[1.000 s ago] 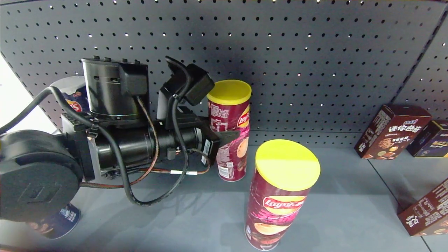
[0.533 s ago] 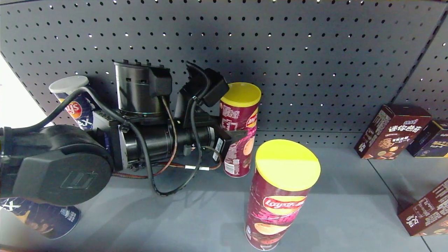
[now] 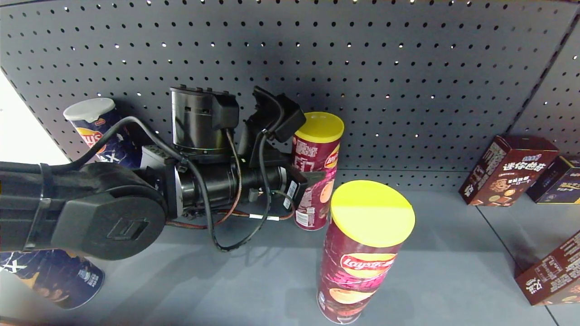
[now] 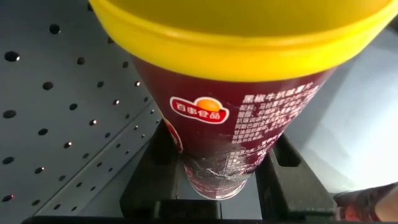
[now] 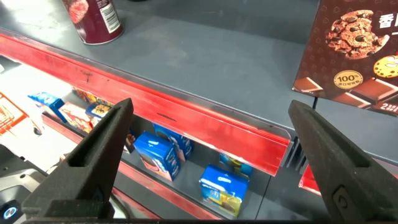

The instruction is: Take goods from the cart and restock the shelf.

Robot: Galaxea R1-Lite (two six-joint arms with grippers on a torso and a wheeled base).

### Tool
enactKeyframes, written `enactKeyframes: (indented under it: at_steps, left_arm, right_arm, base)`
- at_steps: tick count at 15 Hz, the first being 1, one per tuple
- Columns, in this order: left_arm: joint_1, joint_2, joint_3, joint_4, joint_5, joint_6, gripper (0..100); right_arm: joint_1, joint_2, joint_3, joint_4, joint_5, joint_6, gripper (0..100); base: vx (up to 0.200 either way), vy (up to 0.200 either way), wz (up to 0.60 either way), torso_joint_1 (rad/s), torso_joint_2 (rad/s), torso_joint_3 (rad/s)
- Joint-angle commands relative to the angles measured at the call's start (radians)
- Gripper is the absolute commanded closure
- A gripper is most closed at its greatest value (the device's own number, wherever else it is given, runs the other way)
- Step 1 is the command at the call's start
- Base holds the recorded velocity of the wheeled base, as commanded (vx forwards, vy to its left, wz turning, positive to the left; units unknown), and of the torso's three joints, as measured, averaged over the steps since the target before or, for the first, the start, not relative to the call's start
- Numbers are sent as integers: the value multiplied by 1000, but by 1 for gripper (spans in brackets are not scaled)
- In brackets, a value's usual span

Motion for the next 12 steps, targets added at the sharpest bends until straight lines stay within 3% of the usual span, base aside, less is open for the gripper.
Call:
enactKeyframes:
  at_steps: [1, 3, 4, 12]
  left_arm:
    - [0, 7, -1, 0, 0, 0, 100]
    - [-3, 11, 2, -4, 0, 9, 100]
    - [-4, 11, 2, -7, 0, 12, 0]
    - [-10, -73, 91, -7, 0, 18, 0]
  right_arm:
    - [0, 1, 0, 0, 0, 0, 0]
    - [0, 1, 0, 0, 0, 0, 0]
    - [0, 1, 0, 0, 0, 0, 0]
    - [0, 1, 0, 0, 0, 0, 0]
  base:
    - [0, 0, 0, 0, 0, 0]
    - [0, 0, 0, 0, 0, 0]
    - [0, 0, 0, 0, 0, 0]
    - [0, 0, 0, 0, 0, 0]
